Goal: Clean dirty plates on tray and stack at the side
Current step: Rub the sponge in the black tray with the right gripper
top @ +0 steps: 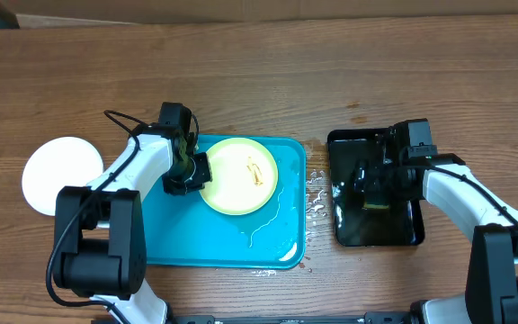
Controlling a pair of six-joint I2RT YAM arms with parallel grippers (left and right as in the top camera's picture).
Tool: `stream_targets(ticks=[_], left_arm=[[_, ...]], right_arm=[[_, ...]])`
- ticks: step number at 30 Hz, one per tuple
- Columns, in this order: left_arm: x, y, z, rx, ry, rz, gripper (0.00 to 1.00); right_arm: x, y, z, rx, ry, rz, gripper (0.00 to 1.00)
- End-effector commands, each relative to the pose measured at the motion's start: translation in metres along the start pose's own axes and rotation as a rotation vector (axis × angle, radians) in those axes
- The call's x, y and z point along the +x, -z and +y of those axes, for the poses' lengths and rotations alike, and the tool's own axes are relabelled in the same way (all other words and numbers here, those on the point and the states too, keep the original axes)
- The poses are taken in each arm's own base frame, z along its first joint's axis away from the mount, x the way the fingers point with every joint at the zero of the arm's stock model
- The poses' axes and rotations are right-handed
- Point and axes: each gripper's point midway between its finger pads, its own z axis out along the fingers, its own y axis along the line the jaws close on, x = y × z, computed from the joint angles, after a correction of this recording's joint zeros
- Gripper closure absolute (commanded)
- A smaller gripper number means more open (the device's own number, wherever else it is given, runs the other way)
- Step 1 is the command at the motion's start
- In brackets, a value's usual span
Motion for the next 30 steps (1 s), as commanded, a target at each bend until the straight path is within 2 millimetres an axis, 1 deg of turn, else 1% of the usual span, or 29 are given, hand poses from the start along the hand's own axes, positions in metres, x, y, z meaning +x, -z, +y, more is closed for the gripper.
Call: stream_targets(ticks=[1,2,4,8,9,10,11,12,13,15,17,19,22,23,25,26,28,29,30], left_arm=[[0.023,-0.025,0.026,-0.114,0.018,0.091,0.86],[0.023,-0.025,0.026,-0.114,0.018,0.091,0.86],[0.023,-0.025,0.026,-0.115,0.018,0.091,0.86],[0.023,-0.025,0.026,-0.114,0.018,0.091,0.87],[0.023,-0.025,0.026,-0.114,0.018,0.091,0.87],[0.023,-0.025,0.026,-0.114,0.018,0.091,0.87],[0.023,-0.025,0.026,-0.114,0.018,0.091,0.87],[0.023,-0.025,0.026,-0.114,0.018,0.091,0.87],[0.023,-0.025,0.026,-0.114,0.018,0.091,0.87],[0.023,-0.025,0.026,-0.114,0.018,0.09,0.87],[0.022,-0.026,0.026,-0.113,0.018,0.088,0.86],[0.022,-0.025,0.026,-0.113,0.018,0.087,0.86],[0.022,-0.026,0.026,-0.111,0.018,0.084,0.86],[0.022,-0.026,0.026,-0.111,0.018,0.084,0.86],[0.022,-0.026,0.026,-0.111,0.018,0.084,0.86],[0.022,-0.026,0.026,-0.112,0.018,0.084,0.86],[0.022,-0.026,0.026,-0.111,0.018,0.084,0.86],[0.022,-0.026,0.026,-0.111,0.018,0.084,0.86],[0.022,-0.026,0.026,-0.112,0.018,0.084,0.86]], right_arm=[[0.009,-0.004,-0.012,0.056,-0.009,0.029,0.05],[0.011,-0.004,-0.012,0.054,-0.01,0.037,0.0],[0.016,-0.004,-0.011,0.05,-0.012,0.059,0.0],[0.022,-0.003,-0.017,0.08,-0.018,0.082,0.0],[0.024,-0.003,-0.017,0.081,-0.019,0.087,0.07],[0.025,-0.002,-0.018,0.082,-0.021,0.095,0.26],[0.028,-0.002,-0.018,0.084,-0.023,0.103,0.41],[0.03,-0.002,-0.018,0.086,-0.024,0.112,0.48],[0.032,-0.002,-0.019,0.088,-0.028,0.12,0.48],[0.036,-0.001,-0.019,0.091,-0.031,0.138,0.42],[0.04,-0.001,-0.02,0.094,-0.033,0.151,0.38],[0.04,-0.002,-0.02,0.093,-0.032,0.147,0.38],[0.037,-0.003,-0.023,0.11,-0.028,0.133,0.44],[0.037,-0.003,-0.024,0.113,-0.029,0.132,0.48],[0.037,-0.003,-0.024,0.112,-0.029,0.133,0.64],[0.037,-0.003,-0.024,0.112,-0.029,0.133,0.72],[0.036,-0.003,-0.023,0.111,-0.027,0.126,0.92],[0.034,-0.003,-0.023,0.11,-0.027,0.123,0.96],[0.032,-0.001,-0.022,0.109,-0.026,0.121,0.96]])
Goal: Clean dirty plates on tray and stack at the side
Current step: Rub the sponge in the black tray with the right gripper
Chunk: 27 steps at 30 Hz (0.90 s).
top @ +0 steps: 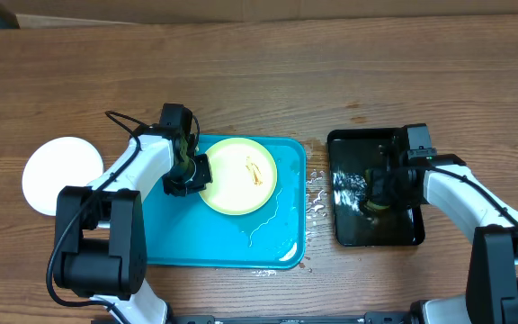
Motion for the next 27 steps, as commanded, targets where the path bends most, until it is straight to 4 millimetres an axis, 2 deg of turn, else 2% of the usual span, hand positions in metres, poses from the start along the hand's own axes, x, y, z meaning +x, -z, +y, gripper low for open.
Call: stream_targets(ticks=[1,3,8,10,13,17,20,22,27], left_arm=[[0.021,-0.025,0.024,-0.105,0.017,0.083,0.86],[0.021,-0.025,0.024,-0.105,0.017,0.084,0.86],[0.02,-0.025,0.023,-0.101,0.017,0.081,0.84],[0.02,-0.025,0.023,-0.101,0.017,0.081,0.83],[0.02,-0.025,0.023,-0.1,0.017,0.081,0.82],[0.02,-0.025,0.023,-0.1,0.017,0.082,0.83],[0.02,-0.026,0.021,-0.087,0.017,0.079,0.84],[0.019,-0.026,0.019,-0.076,0.016,0.078,0.85],[0.019,-0.026,0.017,-0.065,0.017,0.081,0.84]], right_arm=[[0.002,0.0,-0.002,0.013,-0.006,0.023,0.96],[-0.001,0.011,0.002,0.003,-0.009,0.044,0.96],[-0.012,0.055,0.016,-0.02,-0.011,0.069,0.96],[-0.013,0.064,0.018,-0.025,-0.019,0.073,0.96],[-0.016,0.063,0.014,-0.002,-0.022,0.062,0.96],[-0.005,0.064,0.008,0.038,-0.133,0.104,0.96],[-0.01,0.065,-0.004,0.106,-0.13,0.073,0.96],[-0.002,0.069,-0.002,0.097,-0.135,0.114,0.96],[-0.003,0.071,0.001,0.086,-0.135,0.115,0.96]])
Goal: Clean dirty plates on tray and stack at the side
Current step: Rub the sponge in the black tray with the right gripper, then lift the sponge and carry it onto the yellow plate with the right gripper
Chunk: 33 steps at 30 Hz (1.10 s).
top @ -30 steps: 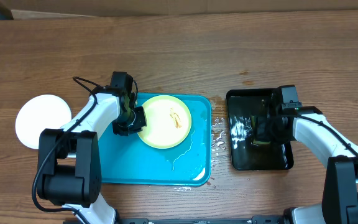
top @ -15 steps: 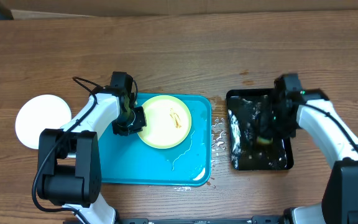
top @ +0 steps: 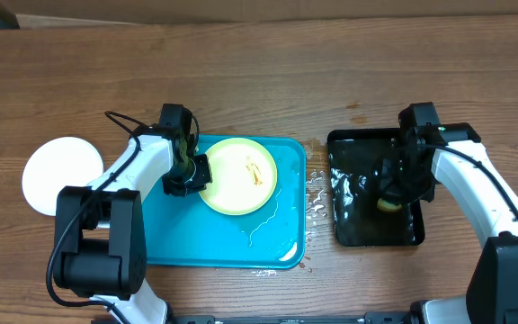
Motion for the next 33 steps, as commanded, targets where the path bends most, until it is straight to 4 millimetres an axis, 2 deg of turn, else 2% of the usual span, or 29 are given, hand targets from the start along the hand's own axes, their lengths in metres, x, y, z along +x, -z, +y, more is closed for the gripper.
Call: stream_targets(ticks=[1,5,9,13,17,25,27,30,33], left_arm=[[0.02,-0.026,0.018,-0.069,0.018,0.083,0.84],[0.02,-0.026,0.018,-0.069,0.018,0.084,0.84],[0.019,-0.026,0.017,-0.067,0.017,0.08,0.85],[0.02,-0.026,0.017,-0.067,0.017,0.082,0.86],[0.02,-0.026,0.017,-0.064,0.018,0.083,0.86],[0.02,-0.026,0.014,-0.048,0.017,0.084,0.87],[0.02,-0.026,0.014,-0.048,0.018,0.084,0.89],[0.02,-0.026,0.014,-0.048,0.018,0.083,0.91],[0.02,-0.026,0.014,-0.048,0.017,0.084,0.85]], right_arm=[[-0.009,0.012,0.002,-0.006,-0.009,-0.046,0.96],[-0.004,0.012,0.008,-0.038,-0.01,-0.024,0.96],[-0.018,0.012,0.003,-0.007,-0.018,-0.084,0.96],[-0.017,0.012,0.007,-0.029,-0.021,-0.077,0.96],[-0.006,0.013,0.011,-0.054,-0.023,-0.026,0.96],[-0.011,0.015,0.016,-0.08,-0.015,-0.045,0.96],[-0.013,0.02,0.029,-0.148,0.017,-0.044,0.96],[-0.013,0.036,0.058,-0.287,0.128,-0.048,0.96],[-0.016,0.051,0.077,-0.34,0.185,-0.066,0.96]])
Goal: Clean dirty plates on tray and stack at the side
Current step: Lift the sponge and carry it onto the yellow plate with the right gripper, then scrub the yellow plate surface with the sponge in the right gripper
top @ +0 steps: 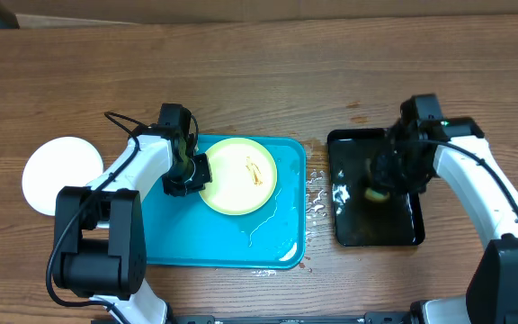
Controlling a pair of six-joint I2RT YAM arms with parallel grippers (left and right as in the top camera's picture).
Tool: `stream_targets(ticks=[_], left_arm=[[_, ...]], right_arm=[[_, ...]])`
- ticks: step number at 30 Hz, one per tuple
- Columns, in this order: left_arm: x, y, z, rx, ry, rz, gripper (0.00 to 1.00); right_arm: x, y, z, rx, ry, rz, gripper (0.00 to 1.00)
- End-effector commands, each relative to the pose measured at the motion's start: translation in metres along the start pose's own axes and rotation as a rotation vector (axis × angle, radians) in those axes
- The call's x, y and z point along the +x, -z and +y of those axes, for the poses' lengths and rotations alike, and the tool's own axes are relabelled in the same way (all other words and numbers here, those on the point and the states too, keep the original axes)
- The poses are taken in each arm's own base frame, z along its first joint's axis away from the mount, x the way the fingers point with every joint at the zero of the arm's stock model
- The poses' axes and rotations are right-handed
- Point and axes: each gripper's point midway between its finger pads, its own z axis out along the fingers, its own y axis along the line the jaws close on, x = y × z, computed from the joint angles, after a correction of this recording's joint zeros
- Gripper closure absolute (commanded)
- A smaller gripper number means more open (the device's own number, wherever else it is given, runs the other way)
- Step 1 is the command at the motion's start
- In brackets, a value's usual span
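A pale yellow plate [238,175] with a small smear of food lies in the upper part of the blue tray [205,243]. My left gripper [191,175] is shut on the plate's left rim. A clean white plate [57,173] lies on the table to the left of the tray. Over the black water basin [349,229], my right gripper [381,184] holds a yellowish sponge [377,193] above the water.
Water is spilled on the table between the tray and the basin [316,193]. A puddle of water lies in the tray's lower right part [272,229]. The table's far edge runs along the top.
My right gripper with the sponge has moved a little left and up in the basin. The left gripper and the yellow plate have not moved.
My left gripper stayed shut on the yellow plate's rim throughout. The right gripper was low in the basin's water at first, then at its right side with the sponge showing, and now holds the sponge nearer the basin's middle.
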Motion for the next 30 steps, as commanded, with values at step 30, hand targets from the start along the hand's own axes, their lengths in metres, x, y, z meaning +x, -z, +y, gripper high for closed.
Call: stream_targets(ticks=[30], left_arm=[[0.029,-0.026,-0.007,0.04,-0.082,0.12,0.87]], right_arm=[[-0.022,-0.086,0.193,0.093,0.685,-0.33,0.96]])
